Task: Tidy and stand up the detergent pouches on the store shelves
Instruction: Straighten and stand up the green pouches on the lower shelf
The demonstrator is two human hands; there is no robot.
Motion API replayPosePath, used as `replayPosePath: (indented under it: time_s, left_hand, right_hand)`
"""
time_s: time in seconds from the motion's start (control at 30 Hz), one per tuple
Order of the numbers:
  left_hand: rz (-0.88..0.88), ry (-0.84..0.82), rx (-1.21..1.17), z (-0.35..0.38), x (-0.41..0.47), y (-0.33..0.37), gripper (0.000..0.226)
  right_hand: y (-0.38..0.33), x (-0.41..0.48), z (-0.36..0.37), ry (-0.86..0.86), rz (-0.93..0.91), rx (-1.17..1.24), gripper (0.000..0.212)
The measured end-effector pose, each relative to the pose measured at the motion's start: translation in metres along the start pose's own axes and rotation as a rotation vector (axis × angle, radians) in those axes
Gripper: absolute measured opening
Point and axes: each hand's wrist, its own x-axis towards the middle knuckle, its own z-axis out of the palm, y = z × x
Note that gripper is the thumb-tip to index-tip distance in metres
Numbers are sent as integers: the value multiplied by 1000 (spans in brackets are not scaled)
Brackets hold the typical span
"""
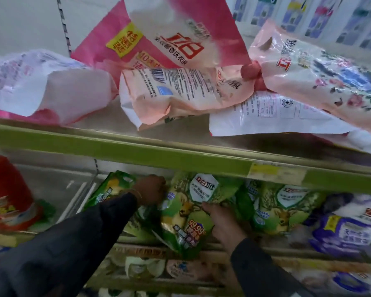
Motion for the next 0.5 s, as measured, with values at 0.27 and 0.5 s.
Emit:
replayPosePath:
  time_s: [0.27,0.5]
  left_hand:
    - [192,-77,18,3,19,-4,48]
    - [259,-126,97,13,38,-8,35]
  right_hand:
    - [-1,-11,-15,228,-60,43,20]
    - [-10,-29,-21,363,-98,87,13]
